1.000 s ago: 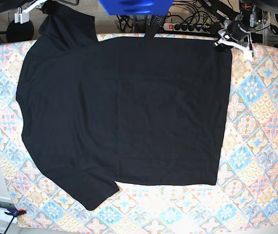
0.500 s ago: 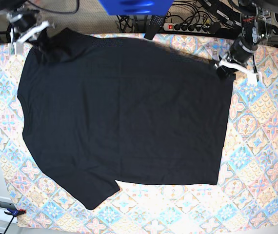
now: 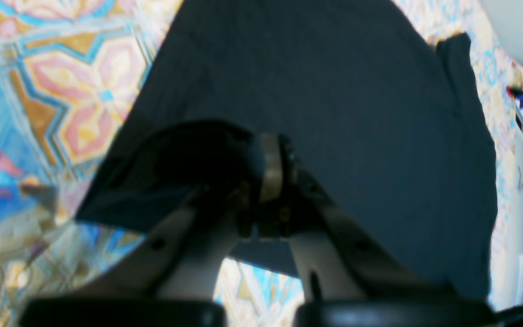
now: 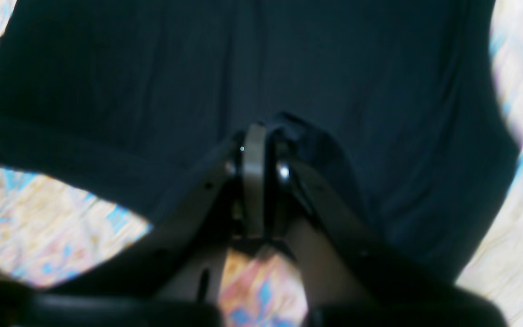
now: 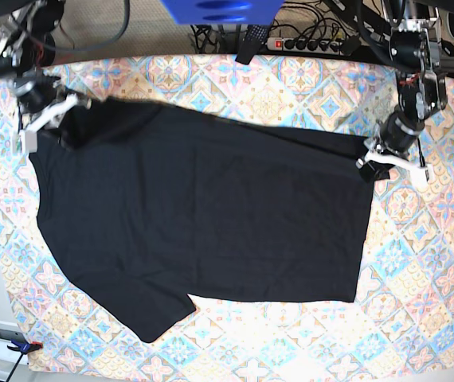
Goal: Fold the T-shirt properly
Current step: 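Lift the shirt edge with both grippers and lay it back down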
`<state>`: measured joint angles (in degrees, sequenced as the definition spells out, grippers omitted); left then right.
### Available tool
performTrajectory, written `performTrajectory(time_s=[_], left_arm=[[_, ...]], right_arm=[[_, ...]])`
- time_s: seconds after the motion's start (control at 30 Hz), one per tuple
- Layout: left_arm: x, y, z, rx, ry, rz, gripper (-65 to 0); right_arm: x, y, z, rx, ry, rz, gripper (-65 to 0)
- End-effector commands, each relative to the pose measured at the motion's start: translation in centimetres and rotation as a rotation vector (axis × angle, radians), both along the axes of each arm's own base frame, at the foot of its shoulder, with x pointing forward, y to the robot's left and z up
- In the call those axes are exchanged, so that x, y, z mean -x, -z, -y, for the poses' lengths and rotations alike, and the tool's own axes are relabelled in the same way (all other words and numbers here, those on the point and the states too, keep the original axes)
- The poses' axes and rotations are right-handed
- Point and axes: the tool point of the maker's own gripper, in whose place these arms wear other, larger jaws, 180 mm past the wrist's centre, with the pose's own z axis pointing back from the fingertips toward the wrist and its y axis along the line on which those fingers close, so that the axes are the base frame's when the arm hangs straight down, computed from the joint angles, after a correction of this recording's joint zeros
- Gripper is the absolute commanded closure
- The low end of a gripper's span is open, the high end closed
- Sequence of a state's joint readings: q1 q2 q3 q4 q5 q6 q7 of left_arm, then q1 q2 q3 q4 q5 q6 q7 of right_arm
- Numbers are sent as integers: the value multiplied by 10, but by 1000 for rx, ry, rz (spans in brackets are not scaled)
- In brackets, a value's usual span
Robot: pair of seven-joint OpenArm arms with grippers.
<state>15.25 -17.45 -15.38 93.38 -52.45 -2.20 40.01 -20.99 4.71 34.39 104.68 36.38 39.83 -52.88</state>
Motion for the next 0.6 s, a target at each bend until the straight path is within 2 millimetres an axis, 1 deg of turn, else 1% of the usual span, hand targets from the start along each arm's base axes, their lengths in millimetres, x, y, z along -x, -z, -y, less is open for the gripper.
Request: performTrajectory(time_s=[0.0, 0.1, 0.2, 0.33, 0.4, 0.57], left_arm=[[-13, -10, -5, -6, -10, 43, 0], [-24, -1, -10, 13, -33, 30, 0], [-34, 7, -8, 47, -57, 21, 0], [-47, 14, -10, 74, -80, 9, 0], [-51, 20, -8, 94, -91, -1, 0], [-53, 24, -8, 103, -99, -11, 0]], right_arm=[[-10, -13, 4, 26, -3, 44, 0], [-28, -19, 9, 80, -6, 61, 0], [-41, -22, 14, 124, -2, 68, 0], [-63, -13, 7, 84, -12, 66, 0], [-74, -9, 5, 52, -8, 67, -1], [-93, 0, 4, -9, 8, 67, -2]])
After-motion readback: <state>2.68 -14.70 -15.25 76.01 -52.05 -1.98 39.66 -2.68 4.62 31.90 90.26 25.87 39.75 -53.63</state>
